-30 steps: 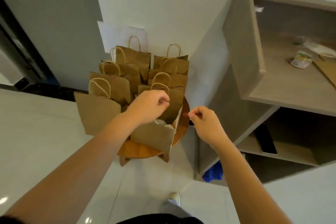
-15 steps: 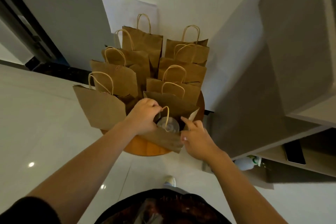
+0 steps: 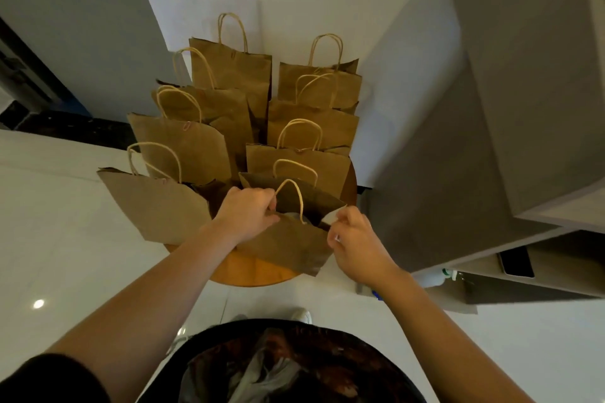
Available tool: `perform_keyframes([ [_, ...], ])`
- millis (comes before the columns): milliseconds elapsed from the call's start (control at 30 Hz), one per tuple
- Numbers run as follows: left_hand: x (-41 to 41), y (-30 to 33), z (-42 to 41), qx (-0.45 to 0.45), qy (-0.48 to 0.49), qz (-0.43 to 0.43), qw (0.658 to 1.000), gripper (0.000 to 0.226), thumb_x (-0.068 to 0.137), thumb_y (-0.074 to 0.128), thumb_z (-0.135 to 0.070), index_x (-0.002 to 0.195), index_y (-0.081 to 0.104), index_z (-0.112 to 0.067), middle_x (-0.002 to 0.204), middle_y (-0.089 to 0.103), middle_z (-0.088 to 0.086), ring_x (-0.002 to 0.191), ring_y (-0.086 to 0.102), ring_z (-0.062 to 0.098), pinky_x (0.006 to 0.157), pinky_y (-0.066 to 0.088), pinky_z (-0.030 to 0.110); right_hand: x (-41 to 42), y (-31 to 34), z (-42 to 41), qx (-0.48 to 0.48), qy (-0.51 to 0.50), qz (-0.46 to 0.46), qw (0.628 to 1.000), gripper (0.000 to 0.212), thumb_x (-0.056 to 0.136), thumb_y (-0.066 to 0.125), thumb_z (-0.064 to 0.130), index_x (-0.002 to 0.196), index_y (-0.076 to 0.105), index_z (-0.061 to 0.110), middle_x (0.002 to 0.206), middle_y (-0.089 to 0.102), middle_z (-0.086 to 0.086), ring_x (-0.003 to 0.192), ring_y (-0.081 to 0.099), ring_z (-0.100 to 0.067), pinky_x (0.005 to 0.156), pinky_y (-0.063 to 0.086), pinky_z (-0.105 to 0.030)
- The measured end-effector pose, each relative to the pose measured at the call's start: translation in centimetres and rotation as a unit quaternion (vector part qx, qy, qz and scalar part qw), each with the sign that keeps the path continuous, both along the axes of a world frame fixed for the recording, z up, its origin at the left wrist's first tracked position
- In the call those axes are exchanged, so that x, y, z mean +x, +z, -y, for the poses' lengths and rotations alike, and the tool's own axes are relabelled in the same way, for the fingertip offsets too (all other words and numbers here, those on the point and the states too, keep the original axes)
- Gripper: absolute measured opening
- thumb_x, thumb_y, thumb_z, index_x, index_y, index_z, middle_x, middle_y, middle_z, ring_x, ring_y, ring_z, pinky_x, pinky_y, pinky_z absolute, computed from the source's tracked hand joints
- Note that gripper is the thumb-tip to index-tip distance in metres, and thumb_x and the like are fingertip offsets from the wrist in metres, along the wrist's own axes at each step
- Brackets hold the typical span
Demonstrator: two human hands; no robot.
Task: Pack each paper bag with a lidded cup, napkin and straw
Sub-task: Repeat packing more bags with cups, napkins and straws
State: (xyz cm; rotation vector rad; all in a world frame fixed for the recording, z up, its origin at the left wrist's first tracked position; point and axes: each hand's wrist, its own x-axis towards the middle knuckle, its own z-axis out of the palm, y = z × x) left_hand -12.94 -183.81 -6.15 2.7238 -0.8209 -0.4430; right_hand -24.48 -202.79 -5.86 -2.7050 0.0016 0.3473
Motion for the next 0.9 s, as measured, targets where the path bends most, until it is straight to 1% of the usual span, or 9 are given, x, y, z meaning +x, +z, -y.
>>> perform_keyframes([
  [100, 0.5, -0.2, 0.2, -0.009, 0.004, 0.027, 1.0, 0.019, 0.091, 0.059, -0.034, 0.102, 0.059, -0.019, 0.097, 0.062, -0.002, 0.094, 0.059, 0.014, 0.086, 0.046, 0.03, -0.4, -0.4, -0.8, 0.027, -0.023, 0.015, 0.999, 0.017, 0.097, 0.046, 0.023, 0.1, 0.063, 0.022, 0.15, 0.02, 0.006, 0.136, 0.02, -0.017, 0.108, 0.023, -0.022],
  [200, 0.9, -0.4, 0.0, -0.026, 0.005, 0.065, 0.998, 0.03, 0.087, 0.065, -0.033, 0.112, 0.058, -0.017, 0.111, 0.057, 0.001, 0.105, 0.052, 0.015, 0.087, 0.045, 0.027, -0.7, -0.6, -2.2, 0.005, -0.038, 0.007, 0.999, 0.018, 0.097, 0.047, 0.026, 0.097, 0.065, 0.022, 0.156, 0.009, 0.005, 0.144, -0.001, -0.021, 0.118, 0.012, -0.039],
  [300, 1.3, -0.9, -0.4, -0.024, -0.016, 0.118, 0.993, 0.055, 0.079, 0.074, -0.034, 0.125, 0.052, -0.014, 0.13, 0.048, 0.007, 0.123, 0.043, 0.023, 0.1, 0.039, 0.034, 0.3, -0.4, -2.9, -0.061, -0.043, -0.036, 0.997, 0.018, 0.097, 0.048, 0.029, 0.096, 0.065, 0.024, 0.159, -0.009, 0.002, 0.143, -0.02, -0.028, 0.115, -0.006, -0.049],
  [400, 1.9, -1.0, -0.7, -0.036, -0.008, 0.142, 0.989, 0.084, 0.07, 0.08, -0.037, 0.139, 0.039, -0.01, 0.145, 0.036, 0.013, 0.137, 0.03, 0.03, 0.112, 0.027, 0.041, 2.2, -0.3, -2.8, -0.087, -0.035, -0.068, 0.993, 0.02, 0.097, 0.047, 0.032, 0.091, 0.065, 0.027, 0.157, -0.017, -0.001, 0.14, -0.026, -0.033, 0.112, -0.012, -0.053],
  [467, 2.8, -0.9, -0.4, -0.023, 0.005, 0.098, 0.995, 0.107, 0.069, 0.08, -0.043, 0.149, 0.016, -0.01, 0.154, 0.023, 0.01, 0.144, 0.017, 0.028, 0.117, 0.016, 0.041, 3.3, -0.1, -2.4, -0.09, -0.037, -0.086, 0.991, 0.019, 0.096, 0.049, 0.03, 0.086, 0.064, 0.026, 0.158, -0.012, -0.003, 0.142, -0.019, -0.036, 0.115, -0.005, -0.054],
  [567, 4.0, -0.8, 0.2, -0.009, 0.006, 0.006, 1.0, 0.123, 0.067, 0.08, -0.046, 0.15, -0.004, -0.012, 0.152, 0.031, 0.007, 0.142, 0.024, 0.025, 0.117, 0.011, 0.042, 4.3, -0.1, -2.0, -0.106, -0.044, -0.058, 0.992, 0.016, 0.096, 0.05, 0.027, 0.089, 0.063, 0.022, 0.146, 0.027, -0.007, 0.132, 0.025, -0.033, 0.112, 0.024, -0.047],
  [633, 4.3, -1.0, 0.5, 0.019, -0.03, -0.007, 0.999, 0.106, 0.072, 0.077, -0.046, 0.15, 0.013, -0.014, 0.14, 0.046, 0.006, 0.134, 0.038, 0.024, 0.117, 0.016, 0.041, 4.7, -0.3, -1.8, -0.116, -0.042, -0.038, 0.992, 0.015, 0.097, 0.049, 0.025, 0.097, 0.062, 0.019, 0.126, 0.038, -0.005, 0.115, 0.037, -0.026, 0.102, 0.034, -0.04],
  [733, 3.9, -1.4, 0.6, 0.078, -0.102, 0.01, 0.992, 0.056, 0.082, 0.067, -0.045, 0.128, 0.053, -0.017, 0.12, 0.053, 0.003, 0.113, 0.05, 0.02, 0.104, 0.037, 0.036, 5.3, -0.7, -1.7, -0.153, 0.004, -0.046, 0.987, 0.018, 0.097, 0.048, 0.021, 0.11, 0.059, 0.016, 0.12, 0.044, -0.006, 0.112, 0.041, -0.024, 0.097, 0.036, -0.036],
  [900, 4.0, -1.6, 0.8, 0.001, -0.018, -0.085, 0.996, 0.025, 0.089, 0.061, -0.036, 0.104, 0.064, -0.016, 0.102, 0.058, 0.002, 0.093, 0.058, 0.02, 0.079, 0.05, 0.033, 6.9, -0.9, -1.4, -0.184, 0.037, -0.018, 0.982, 0.024, 0.096, 0.048, 0.017, 0.119, 0.056, 0.013, 0.123, 0.047, -0.006, 0.116, 0.041, -0.023, 0.098, 0.035, -0.034],
])
